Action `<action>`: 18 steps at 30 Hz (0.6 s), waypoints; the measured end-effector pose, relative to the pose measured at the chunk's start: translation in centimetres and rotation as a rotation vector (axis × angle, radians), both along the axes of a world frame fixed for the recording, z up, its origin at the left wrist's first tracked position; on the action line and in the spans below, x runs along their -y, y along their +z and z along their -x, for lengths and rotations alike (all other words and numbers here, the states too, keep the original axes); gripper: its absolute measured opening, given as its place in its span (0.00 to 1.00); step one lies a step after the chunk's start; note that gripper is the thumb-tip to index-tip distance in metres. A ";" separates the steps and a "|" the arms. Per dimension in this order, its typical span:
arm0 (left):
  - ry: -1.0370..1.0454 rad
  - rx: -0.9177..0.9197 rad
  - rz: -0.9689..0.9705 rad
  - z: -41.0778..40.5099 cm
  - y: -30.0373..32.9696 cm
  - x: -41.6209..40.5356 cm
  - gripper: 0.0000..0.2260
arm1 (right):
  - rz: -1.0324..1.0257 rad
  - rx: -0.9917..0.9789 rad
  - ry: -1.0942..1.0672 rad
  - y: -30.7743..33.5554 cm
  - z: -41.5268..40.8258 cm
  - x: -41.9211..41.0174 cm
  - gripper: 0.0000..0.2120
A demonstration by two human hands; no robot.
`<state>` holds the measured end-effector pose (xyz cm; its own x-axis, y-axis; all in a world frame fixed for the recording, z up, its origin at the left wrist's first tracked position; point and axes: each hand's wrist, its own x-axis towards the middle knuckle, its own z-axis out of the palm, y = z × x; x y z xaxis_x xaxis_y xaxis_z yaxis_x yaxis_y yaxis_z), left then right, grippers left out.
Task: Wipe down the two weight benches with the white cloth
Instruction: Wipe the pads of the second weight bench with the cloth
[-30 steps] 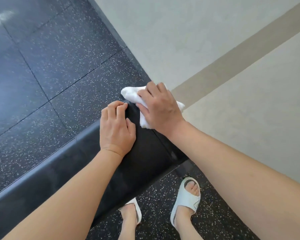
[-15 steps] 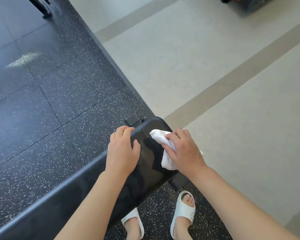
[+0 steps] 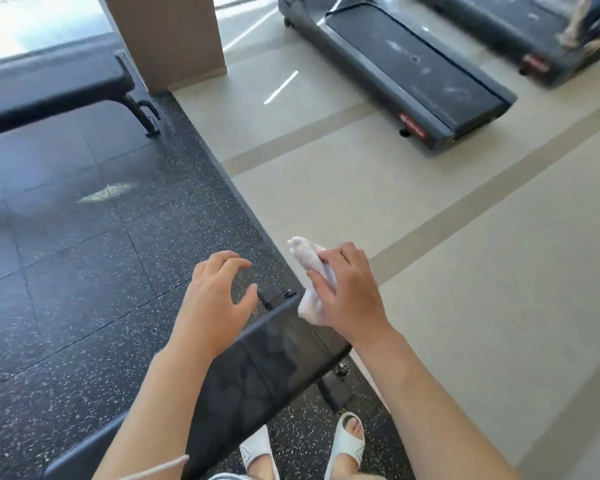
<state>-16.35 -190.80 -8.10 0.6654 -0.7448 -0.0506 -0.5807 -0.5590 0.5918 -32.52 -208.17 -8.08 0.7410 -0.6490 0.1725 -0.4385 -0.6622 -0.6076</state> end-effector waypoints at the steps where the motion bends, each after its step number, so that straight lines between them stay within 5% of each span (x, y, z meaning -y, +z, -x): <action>1: -0.001 0.007 0.026 -0.1 1.9 -0.4 0.16 | 0.012 0.007 -0.014 1.9 0.2 -0.2 0.11; 18: 0.010 0.122 0.152 -0.9 19.8 -3.5 0.23 | 0.214 0.149 -0.009 20.2 0.7 -1.6 0.09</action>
<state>-15.42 -187.26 11.73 0.6675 -0.7307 0.1434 -0.6478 -0.4749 0.5957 -33.26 -206.58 12.14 0.6912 -0.5927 0.4135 -0.3612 -0.7789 -0.5128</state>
